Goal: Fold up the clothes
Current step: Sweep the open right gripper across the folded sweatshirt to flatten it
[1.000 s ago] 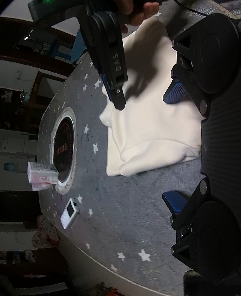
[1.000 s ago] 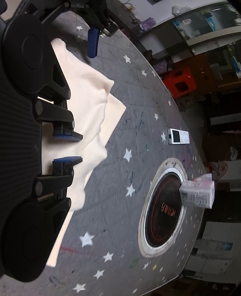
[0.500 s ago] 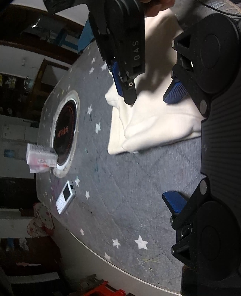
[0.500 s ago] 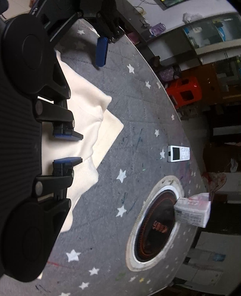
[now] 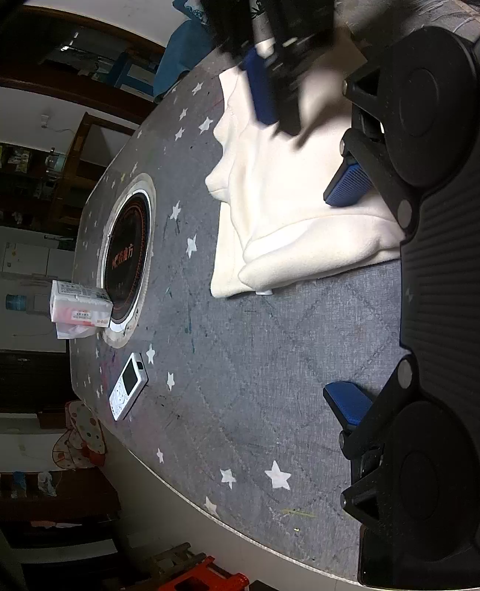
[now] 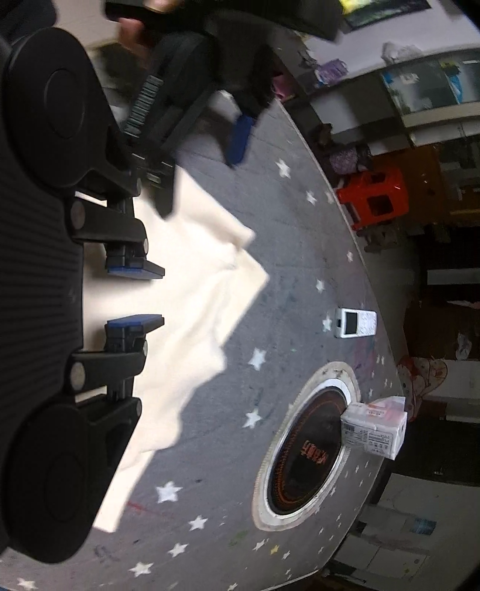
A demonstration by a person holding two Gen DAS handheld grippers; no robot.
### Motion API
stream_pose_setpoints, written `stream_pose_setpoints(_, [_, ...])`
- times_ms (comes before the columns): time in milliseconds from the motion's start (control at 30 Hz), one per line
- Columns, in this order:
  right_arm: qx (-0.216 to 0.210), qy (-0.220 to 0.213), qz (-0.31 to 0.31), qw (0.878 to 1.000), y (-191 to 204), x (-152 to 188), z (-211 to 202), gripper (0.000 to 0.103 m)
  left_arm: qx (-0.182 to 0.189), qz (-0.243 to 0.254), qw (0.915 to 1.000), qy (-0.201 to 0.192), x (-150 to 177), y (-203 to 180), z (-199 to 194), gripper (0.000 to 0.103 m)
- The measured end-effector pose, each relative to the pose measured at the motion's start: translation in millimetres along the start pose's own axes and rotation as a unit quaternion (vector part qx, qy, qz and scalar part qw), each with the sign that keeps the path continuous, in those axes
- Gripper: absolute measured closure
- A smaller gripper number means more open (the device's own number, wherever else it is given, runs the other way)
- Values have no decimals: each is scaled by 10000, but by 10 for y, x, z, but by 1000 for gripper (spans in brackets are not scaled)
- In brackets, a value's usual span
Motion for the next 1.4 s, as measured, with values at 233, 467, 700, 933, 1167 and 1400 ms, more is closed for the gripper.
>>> stream_pose_setpoints(233, [198,80,-114,9997,164,323,-27,81,-38,-15,10000,32,1,-6,28,0])
stream_pose_setpoints(467, [336,-81,-122,9993,173,435,-230,79,-51,-41,10000,43,7,3,34,0])
stream_pose_setpoints(700, [460,82,156,9988,6,669,-207,79,-63,-19,10000,24,-2,-5,48,0])
stream_pose_setpoints(933, [501,-45,240,9984,-57,726,-403,79,-90,-7,9999,-44,-7,-2,-52,0])
stream_pose_setpoints(1167, [722,108,651,9952,-266,936,-368,79,46,368,9992,-139,89,-263,-137,0])
stream_pose_setpoints(1400, [736,42,656,9951,-289,931,-402,78,-128,541,9984,-65,154,-353,-73,0])
Point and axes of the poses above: each gripper's, at about its wrist camera, not at the fingertips, and z roughly the way its jaws point, y to its left, x to its underside, the point moved 3 cm from there along z, roughly the way its jaws point, and after that the axes turned 10 degrees about y, right-handed, at the moved point
